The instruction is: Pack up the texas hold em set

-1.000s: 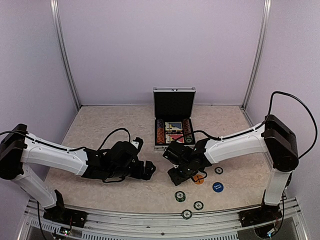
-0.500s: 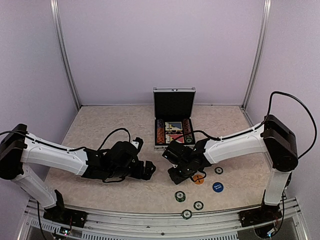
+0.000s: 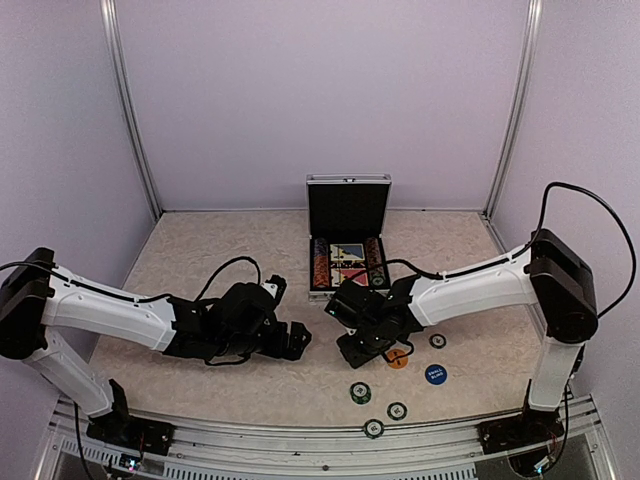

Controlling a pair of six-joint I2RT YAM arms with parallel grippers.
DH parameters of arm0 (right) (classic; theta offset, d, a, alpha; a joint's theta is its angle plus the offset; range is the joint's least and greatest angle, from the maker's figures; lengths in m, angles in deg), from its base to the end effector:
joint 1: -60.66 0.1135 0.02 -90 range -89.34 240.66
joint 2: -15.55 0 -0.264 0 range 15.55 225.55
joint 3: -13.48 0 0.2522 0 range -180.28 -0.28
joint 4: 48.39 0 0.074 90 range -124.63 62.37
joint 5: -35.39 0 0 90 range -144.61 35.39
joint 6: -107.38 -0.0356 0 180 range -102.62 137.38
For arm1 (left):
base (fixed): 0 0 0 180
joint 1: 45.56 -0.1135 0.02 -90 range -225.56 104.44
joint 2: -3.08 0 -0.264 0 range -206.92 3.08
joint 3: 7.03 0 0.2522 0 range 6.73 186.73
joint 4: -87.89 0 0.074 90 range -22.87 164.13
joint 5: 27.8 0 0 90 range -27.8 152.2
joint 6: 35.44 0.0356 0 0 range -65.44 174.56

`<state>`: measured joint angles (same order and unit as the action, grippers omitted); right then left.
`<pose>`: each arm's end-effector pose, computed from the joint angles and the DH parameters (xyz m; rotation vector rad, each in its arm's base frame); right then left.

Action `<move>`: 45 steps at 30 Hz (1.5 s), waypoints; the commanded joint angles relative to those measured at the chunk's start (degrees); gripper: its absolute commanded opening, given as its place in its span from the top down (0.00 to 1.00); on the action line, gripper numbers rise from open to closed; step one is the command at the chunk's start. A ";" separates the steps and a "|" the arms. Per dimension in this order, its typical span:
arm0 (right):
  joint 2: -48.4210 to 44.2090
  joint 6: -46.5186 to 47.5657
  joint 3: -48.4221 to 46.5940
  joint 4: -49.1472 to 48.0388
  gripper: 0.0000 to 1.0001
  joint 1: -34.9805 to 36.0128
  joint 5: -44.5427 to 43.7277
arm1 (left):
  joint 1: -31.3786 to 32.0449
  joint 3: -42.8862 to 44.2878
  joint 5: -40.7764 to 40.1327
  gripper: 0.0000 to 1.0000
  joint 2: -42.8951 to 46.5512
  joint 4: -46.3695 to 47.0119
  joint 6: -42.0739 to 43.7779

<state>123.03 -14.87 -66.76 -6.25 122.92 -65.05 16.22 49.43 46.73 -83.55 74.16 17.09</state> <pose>0.1742 0.3173 0.1478 -0.6699 2.6763 0.1975 0.1505 -0.2603 0.1752 0.3646 2.3425 -0.5590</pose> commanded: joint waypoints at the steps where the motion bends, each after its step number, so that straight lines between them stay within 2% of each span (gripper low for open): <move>1: -3.41 0.64 -2.09 3.51 0.61 1.09 -1.72 | -0.38 -0.50 -0.28 0.01 0.52 1.44 -0.50; 14: -6.17 -2.14 -1.02 6.03 0.61 6.13 -2.67 | -0.47 -0.42 0.00 0.01 0.28 1.55 -0.50; 24: -8.50 -8.18 2.80 7.55 0.60 11.86 -3.65 | -0.34 -0.38 0.09 0.01 0.53 1.48 -0.57; 31: -10.95 -11.75 7.95 6.32 0.60 13.42 -3.19 | -0.35 -0.42 0.16 0.01 0.59 1.64 -0.66; 45: -8.97 -12.52 7.43 5.96 0.58 15.07 -3.89 | -0.26 -0.31 0.39 0.01 0.19 1.81 -0.67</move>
<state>114.01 -26.28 -59.15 0.15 137.50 -67.76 16.22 49.38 46.93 -83.55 74.77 17.02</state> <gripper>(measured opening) 0.418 0.990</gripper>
